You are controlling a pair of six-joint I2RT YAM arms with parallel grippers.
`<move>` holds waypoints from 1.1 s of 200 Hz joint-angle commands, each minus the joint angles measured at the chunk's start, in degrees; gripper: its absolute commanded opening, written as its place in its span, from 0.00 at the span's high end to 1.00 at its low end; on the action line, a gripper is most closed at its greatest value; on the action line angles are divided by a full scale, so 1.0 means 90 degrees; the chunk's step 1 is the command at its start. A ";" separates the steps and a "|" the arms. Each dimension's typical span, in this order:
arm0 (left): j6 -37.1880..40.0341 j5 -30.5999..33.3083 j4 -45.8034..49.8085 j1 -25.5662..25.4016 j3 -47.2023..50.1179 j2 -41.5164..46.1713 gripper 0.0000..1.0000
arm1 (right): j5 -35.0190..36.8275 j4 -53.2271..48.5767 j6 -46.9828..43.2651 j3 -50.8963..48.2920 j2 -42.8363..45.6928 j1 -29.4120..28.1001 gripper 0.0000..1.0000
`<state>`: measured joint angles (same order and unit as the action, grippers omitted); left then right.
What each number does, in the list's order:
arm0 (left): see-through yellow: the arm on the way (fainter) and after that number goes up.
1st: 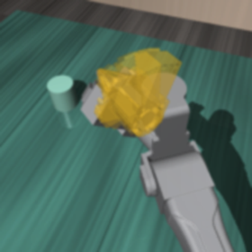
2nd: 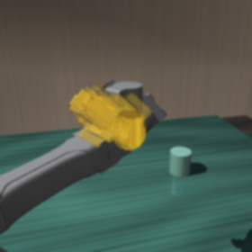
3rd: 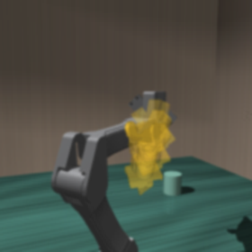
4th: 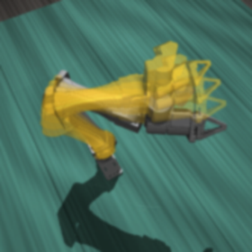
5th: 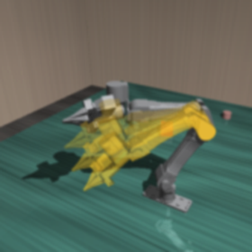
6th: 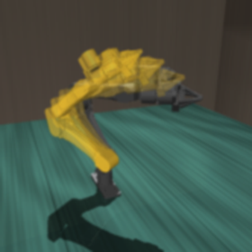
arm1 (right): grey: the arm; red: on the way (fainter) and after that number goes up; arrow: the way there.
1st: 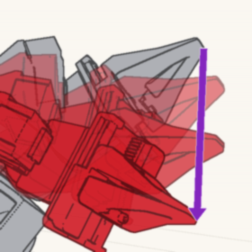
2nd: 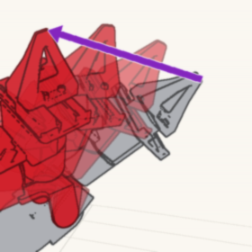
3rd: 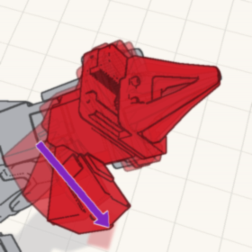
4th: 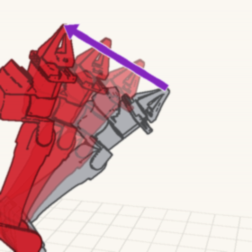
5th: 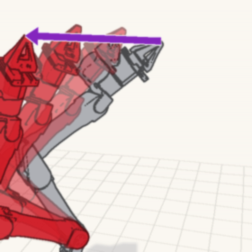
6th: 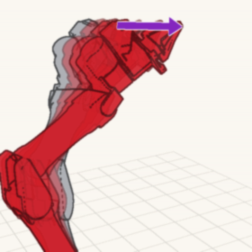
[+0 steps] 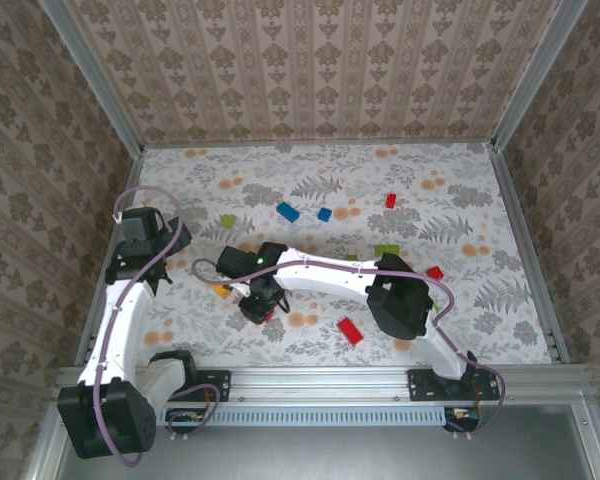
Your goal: Assemble a carrot with lego
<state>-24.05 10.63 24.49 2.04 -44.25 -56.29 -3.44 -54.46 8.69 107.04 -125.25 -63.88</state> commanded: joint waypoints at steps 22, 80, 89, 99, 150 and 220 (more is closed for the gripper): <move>-0.0071 -0.0063 0.0013 0.0072 -0.0150 -0.0026 0.00 | -0.0282 -0.0160 -0.0133 0.0314 -0.0164 0.0056 0.60; -0.0064 -0.0064 0.0013 0.0072 -0.0149 -0.0049 0.00 | -0.0321 -0.0179 -0.0098 0.0362 -0.0268 0.0073 0.60; -0.0063 -0.0068 0.0014 0.0068 -0.0150 -0.0034 0.00 | -0.0339 -0.0159 -0.0078 0.0372 -0.0290 0.0075 0.60; -0.0067 -0.0071 0.0013 0.0076 -0.0152 -0.0035 0.00 | -0.0357 -0.0142 -0.0062 0.0372 -0.0319 0.0083 0.60; -0.0063 -0.0078 0.0012 0.0067 -0.0152 -0.0053 0.00 | -0.0409 -0.0121 0.0055 0.0401 -0.0434 0.0090 0.60; -0.0063 -0.0089 0.0016 0.0067 -0.0149 -0.0059 0.00 | -0.0317 -0.0122 0.0314 0.0363 -0.0603 0.0110 0.61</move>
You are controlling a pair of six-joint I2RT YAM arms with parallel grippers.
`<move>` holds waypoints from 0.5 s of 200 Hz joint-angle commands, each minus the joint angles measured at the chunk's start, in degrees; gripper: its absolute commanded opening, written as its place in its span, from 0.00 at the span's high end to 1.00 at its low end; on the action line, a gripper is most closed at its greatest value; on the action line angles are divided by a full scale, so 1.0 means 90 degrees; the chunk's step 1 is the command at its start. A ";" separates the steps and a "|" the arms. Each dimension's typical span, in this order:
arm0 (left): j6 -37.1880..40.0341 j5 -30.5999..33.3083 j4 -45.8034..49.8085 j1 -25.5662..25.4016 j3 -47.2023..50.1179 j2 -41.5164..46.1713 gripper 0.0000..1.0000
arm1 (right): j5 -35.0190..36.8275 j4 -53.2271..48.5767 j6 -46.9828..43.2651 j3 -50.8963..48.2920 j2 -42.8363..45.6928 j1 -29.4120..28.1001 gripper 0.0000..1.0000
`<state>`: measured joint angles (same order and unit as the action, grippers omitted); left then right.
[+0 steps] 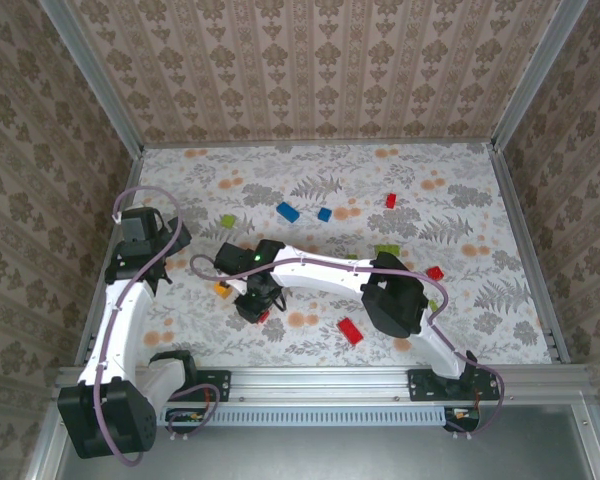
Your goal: Assemble a carrot with lego
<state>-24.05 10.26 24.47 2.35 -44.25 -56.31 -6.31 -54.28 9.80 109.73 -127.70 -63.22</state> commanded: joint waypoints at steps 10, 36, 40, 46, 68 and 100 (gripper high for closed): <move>-0.0069 -0.0048 0.0009 0.0038 -0.0152 -0.0058 0.00 | -0.0003 -0.0141 0.0252 0.0059 -0.0362 0.0042 0.61; -0.0064 -0.0061 0.0006 0.0041 -0.0157 -0.0063 0.00 | -0.0032 -0.0150 0.0416 0.0057 -0.0430 0.0043 0.61; -0.0063 -0.0064 0.0006 0.0042 -0.0146 -0.0064 0.00 | -0.0032 -0.0158 0.0431 0.0059 -0.0440 0.0041 0.61; -0.0069 -0.0066 0.0015 0.0037 -0.0161 -0.0070 0.00 | -0.0034 -0.0172 0.0442 0.0045 -0.0455 0.0040 0.61; -0.0059 -0.0066 0.0013 0.0037 -0.0161 -0.0055 0.00 | 0.0052 -0.0204 0.0472 -0.0055 -0.0460 0.0033 0.61; -0.0062 -0.0070 0.0031 0.0033 -0.0157 -0.0013 0.00 | 0.0124 -0.0230 0.0410 -0.0324 -0.0416 0.0012 0.61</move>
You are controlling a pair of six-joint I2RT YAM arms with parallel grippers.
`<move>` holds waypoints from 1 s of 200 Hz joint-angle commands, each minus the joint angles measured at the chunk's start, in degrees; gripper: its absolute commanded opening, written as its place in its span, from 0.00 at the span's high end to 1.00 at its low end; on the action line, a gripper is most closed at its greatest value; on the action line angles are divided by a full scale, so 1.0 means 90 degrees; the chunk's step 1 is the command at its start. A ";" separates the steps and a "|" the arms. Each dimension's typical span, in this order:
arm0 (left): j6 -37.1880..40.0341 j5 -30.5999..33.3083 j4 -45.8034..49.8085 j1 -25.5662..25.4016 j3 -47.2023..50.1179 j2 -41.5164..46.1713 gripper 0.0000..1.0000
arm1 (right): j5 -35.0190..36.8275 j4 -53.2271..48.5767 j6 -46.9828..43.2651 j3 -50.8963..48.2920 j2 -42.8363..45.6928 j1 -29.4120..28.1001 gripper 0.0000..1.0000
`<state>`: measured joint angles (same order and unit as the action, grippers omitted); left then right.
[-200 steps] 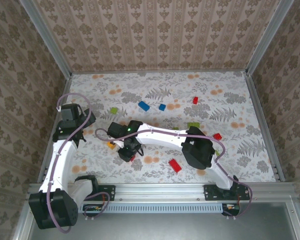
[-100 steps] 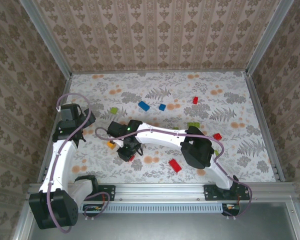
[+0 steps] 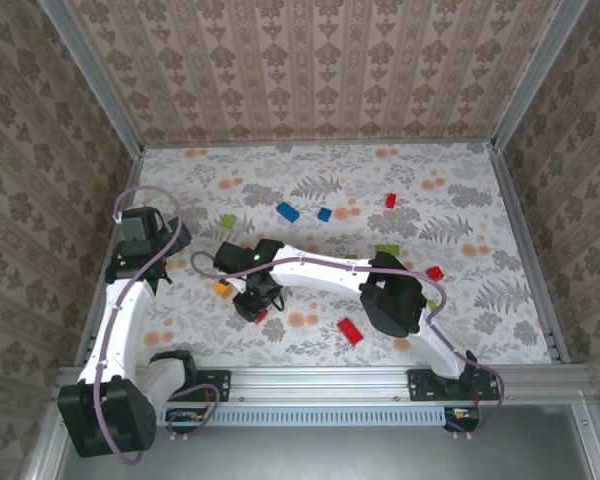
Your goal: Assemble a carrot with lego
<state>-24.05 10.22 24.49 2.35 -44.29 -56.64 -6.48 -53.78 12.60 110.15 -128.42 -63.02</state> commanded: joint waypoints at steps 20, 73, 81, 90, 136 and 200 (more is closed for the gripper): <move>-0.0052 -0.0062 0.0039 0.0039 -0.0150 0.0023 0.00 | 0.0251 -0.0404 0.0017 -0.0434 -0.0395 -0.0038 0.61; -0.0049 -0.0056 0.0052 0.0034 -0.0149 0.0034 0.00 | 0.0530 -0.0722 -0.0035 -0.0388 -0.0743 -0.0136 0.62; -0.0051 -0.0056 0.0056 0.0039 -0.0146 0.0043 0.00 | 0.0558 -0.0736 -0.0030 -0.0434 -0.0786 -0.0137 0.62; -0.0051 -0.0059 0.0052 0.0041 -0.0145 0.0044 0.00 | 0.0606 -0.0735 -0.0009 -0.0491 -0.0814 -0.0136 0.63; -0.0053 -0.0082 0.0032 0.0037 -0.0145 0.0034 0.00 | 0.0877 -0.0540 0.0097 -0.0722 -0.0349 -0.0023 0.66; -0.0058 -0.0091 0.0024 0.0047 -0.0146 0.0024 0.00 | 0.1150 -0.0508 -0.0003 -0.1083 0.1010 0.0545 0.65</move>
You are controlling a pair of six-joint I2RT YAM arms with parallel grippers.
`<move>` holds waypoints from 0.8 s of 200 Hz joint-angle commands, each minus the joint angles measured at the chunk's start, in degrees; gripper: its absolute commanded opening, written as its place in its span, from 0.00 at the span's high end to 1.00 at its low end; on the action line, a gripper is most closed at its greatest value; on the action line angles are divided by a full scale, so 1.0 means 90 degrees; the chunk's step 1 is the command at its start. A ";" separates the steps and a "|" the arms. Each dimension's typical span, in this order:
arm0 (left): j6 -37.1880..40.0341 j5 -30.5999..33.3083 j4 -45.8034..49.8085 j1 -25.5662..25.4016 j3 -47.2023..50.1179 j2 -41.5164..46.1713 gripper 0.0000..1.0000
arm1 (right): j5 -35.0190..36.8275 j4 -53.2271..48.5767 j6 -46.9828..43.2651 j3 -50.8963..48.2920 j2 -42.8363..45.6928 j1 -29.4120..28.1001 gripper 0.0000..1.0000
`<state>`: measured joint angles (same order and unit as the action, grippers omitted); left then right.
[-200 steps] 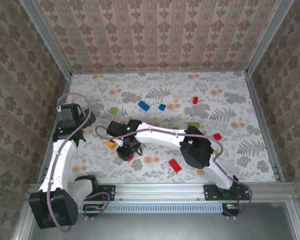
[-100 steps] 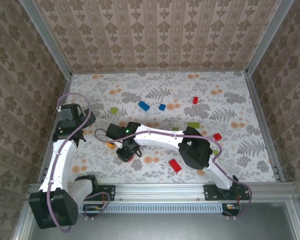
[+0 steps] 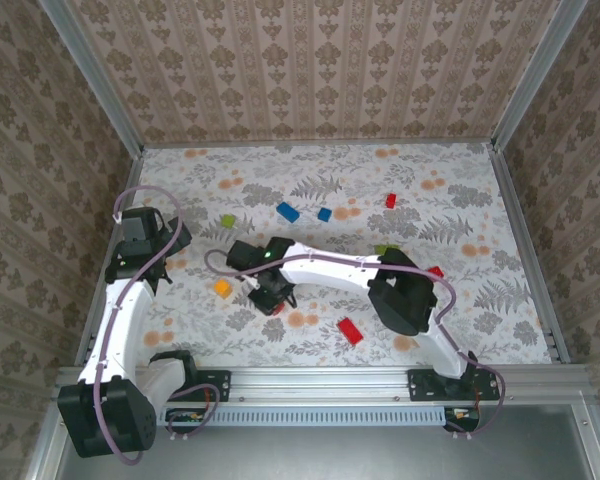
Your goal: Assemble a carrot with lego
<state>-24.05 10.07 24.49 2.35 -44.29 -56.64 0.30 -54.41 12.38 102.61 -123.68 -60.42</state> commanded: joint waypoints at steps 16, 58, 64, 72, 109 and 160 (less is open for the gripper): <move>-0.0062 -0.0078 0.0014 0.0037 -0.0146 0.0010 0.00 | 0.0345 -0.0345 0.0026 -0.0495 0.0617 0.0364 0.65; -0.0052 -0.0093 0.0013 0.0042 -0.0147 -0.0043 0.00 | -0.0158 0.0234 0.0169 -0.1288 0.0858 0.0395 0.65; -0.0052 -0.0100 0.0013 0.0039 -0.0147 -0.0049 0.00 | -0.0230 0.0327 0.0206 -0.1419 0.0912 0.0395 0.65; -0.0047 -0.0098 0.0013 0.0038 -0.0151 -0.0069 0.00 | -0.0286 0.0433 0.0251 -0.1582 0.0996 0.0394 0.65; -0.0060 -0.0132 -0.0016 0.0039 -0.0151 -0.0132 0.00 | -0.0420 0.0759 0.0428 -0.2191 0.1317 0.0395 0.65; -0.0053 -0.0161 -0.0028 0.0034 -0.0155 -0.0176 0.00 | -0.0457 0.0759 0.0498 -0.2426 0.1598 0.0349 0.65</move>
<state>-24.05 9.15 24.45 2.35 -44.29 -58.13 -2.13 -46.35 15.44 82.35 -110.78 -56.55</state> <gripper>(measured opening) 0.999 0.356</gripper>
